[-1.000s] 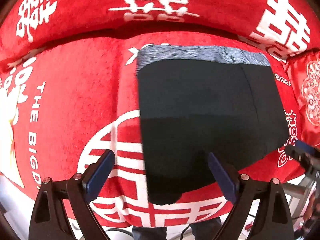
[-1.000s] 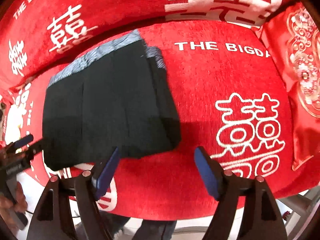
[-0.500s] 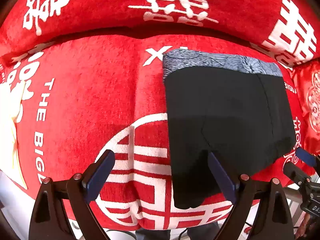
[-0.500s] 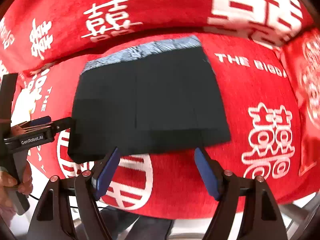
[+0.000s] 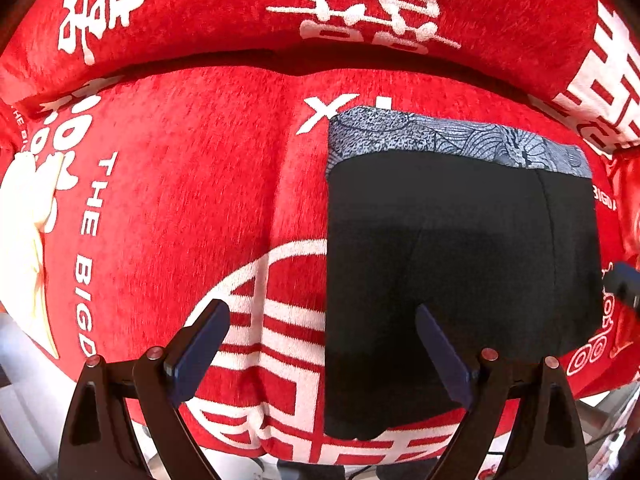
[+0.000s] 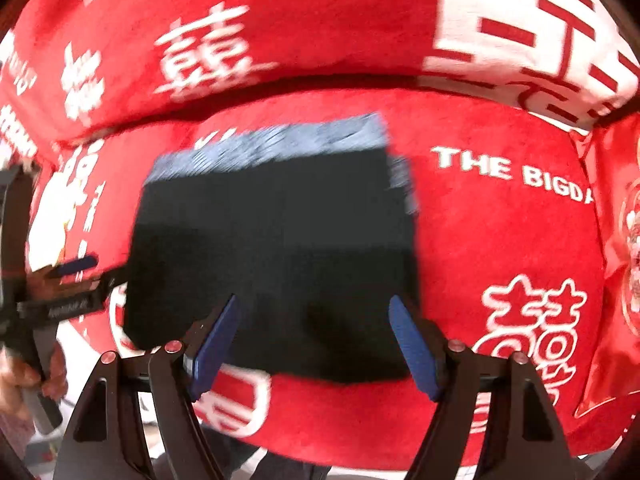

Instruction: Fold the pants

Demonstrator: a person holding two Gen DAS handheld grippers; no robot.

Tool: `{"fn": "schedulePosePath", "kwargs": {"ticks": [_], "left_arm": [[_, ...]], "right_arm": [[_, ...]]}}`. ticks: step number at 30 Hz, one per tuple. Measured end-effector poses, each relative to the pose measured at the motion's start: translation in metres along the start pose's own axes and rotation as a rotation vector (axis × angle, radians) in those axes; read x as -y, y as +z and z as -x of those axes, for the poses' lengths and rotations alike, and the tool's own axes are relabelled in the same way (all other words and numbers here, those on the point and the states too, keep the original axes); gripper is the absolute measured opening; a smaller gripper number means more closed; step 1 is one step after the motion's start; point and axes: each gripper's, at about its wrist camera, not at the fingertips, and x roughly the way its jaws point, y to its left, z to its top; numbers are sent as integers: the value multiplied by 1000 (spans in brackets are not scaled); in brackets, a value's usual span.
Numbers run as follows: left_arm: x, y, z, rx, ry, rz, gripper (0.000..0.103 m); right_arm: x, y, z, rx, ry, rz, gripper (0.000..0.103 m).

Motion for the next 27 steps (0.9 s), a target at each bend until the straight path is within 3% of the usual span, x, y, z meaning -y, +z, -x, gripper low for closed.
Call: {"fn": "schedulePosePath", "kwargs": {"ticks": [2,6,10,16,21,23,27], "left_arm": [[4,4,-2,-2,9,-1,94],[11,12,6,27,20,-5,94],[15,21,13,60,-31,7,95],[30,5,-12,25,-33,-38,95],[31,-1,-23,34,-59,-24,95],[30,1,-27,9,-70,-25,103],[28,7,-39,-56,-138,-5,103]], "right_arm": [[24,14,-11,-19,54,-59,77],[54,43,-42,-88,199,-123,29],[54,54,-44,-107,254,-61,15],[67,22,-50,-158,248,-46,12],[58,23,-51,-141,208,21,12],[55,26,-51,-136,188,43,11],[65,20,-44,-144,250,-48,19]]}}
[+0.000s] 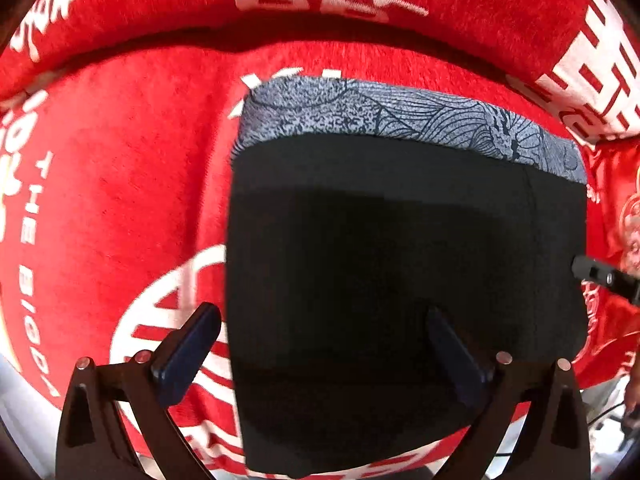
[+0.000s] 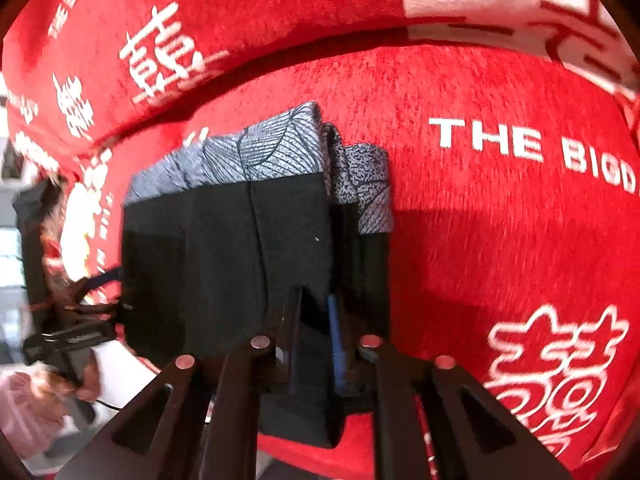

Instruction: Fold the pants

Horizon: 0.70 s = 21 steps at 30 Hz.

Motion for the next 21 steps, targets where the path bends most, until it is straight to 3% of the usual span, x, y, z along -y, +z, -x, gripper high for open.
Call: {"fn": "schedulePosePath", "kwargs": {"ticks": [4,8,11,14,15,16,21], "left_arm": [[-1,1,-2,-20,-21,26,103],[2,2,2,-19,-5,26,103],[5,5,14,4,4,-9,103],[1,11,25,30,-44,-29,103],[-3,13,27,32,-57,-34,103],[-9,17,28,30,-74,-39,103],[-24,25,15,-15,-144,-73,103]], "right_arm": [[10,-14,3,-30,79,-50,42],[8,-20,5,-40,72,-9,66],[13,-21,5,-50,79,-10,67],[23,-20,7,-35,105,-30,70],[26,-20,6,-35,118,-36,75],[29,-19,5,-40,137,-42,80],[47,-15,-7,-72,208,-52,80]]}}
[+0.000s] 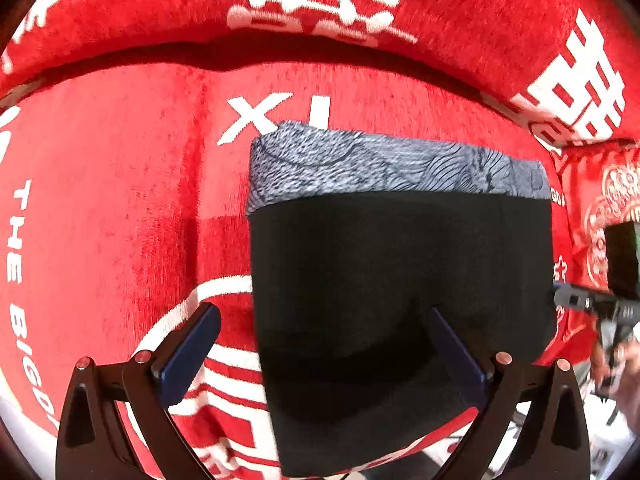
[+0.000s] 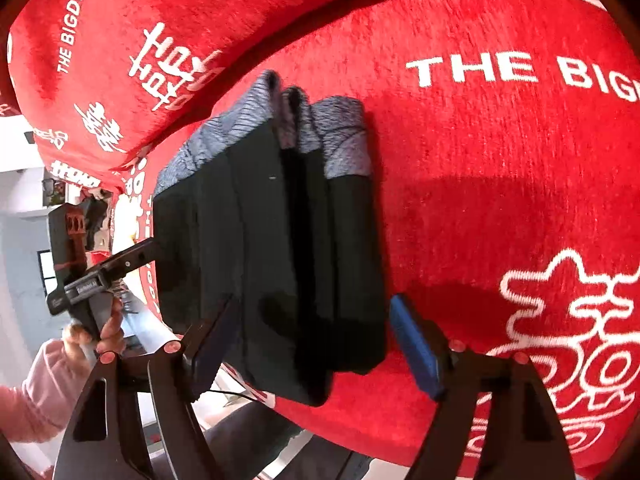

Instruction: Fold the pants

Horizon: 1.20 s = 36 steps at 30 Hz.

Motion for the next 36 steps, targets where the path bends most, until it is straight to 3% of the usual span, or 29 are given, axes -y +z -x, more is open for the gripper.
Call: {"fn": "schedulePosePath", "kwargs": {"ticks": [4,8,17,19,20,24,28,36], "left_arm": [[-11,-6,-12,-42,-60,-42,103],[-16,-6,-23,-63,-140,-39,103],[-9,9,-49,-56,-264,-20,103],[-8,6,-46,-29,-256,-18,100],[-6,5,-42,-12,-266,-28,89],[6,0,-25,22,-220,-47,71],[10,-5,-4,44,-207,-29,67],[20,-35,36,58,-180,-40,67]], "right_arm": [[13,9,-6,-18,43,16,80],[21,17,-14,-33,143,32,80],[25,33,-35,-66,285,46,81],[26,35,-37,-67,268,11,75],[26,35,-36,-67,245,-3,71],[16,31,-30,-48,190,-7,50],[3,27,-17,-34,206,-6,43],[-16,-8,5,-44,267,-26,42]]}}
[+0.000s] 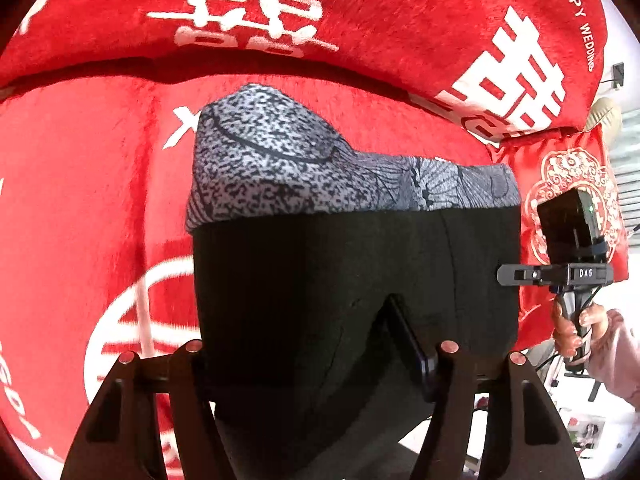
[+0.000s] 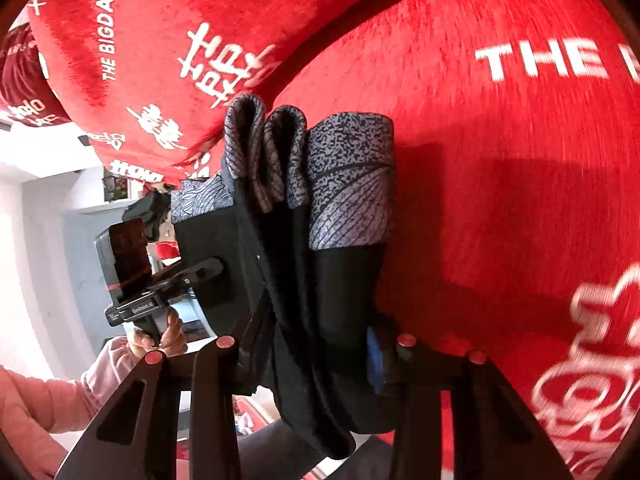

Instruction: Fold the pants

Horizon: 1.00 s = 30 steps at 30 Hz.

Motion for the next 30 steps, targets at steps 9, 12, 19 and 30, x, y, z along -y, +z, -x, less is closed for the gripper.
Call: {"fn": "schedulePosePath", "kwargs": {"ticks": [9,12,19,30], "left_arm": [[-20,-37,-37,-81,117,-23,84],[-27,-35,-40,-43,158,-17,100],[-12,-32,-31,-22,265,-48,102],[-2,-19,-6,99,359,-26,102]], "right_arm": [[15,-31,-34,-23,-108,-52,44],[12,-28,-39,5,-229,-41,62],[-36,-33,-5,254,-400,46,63],[-50,4,-37,188,-512,129,13]]}}
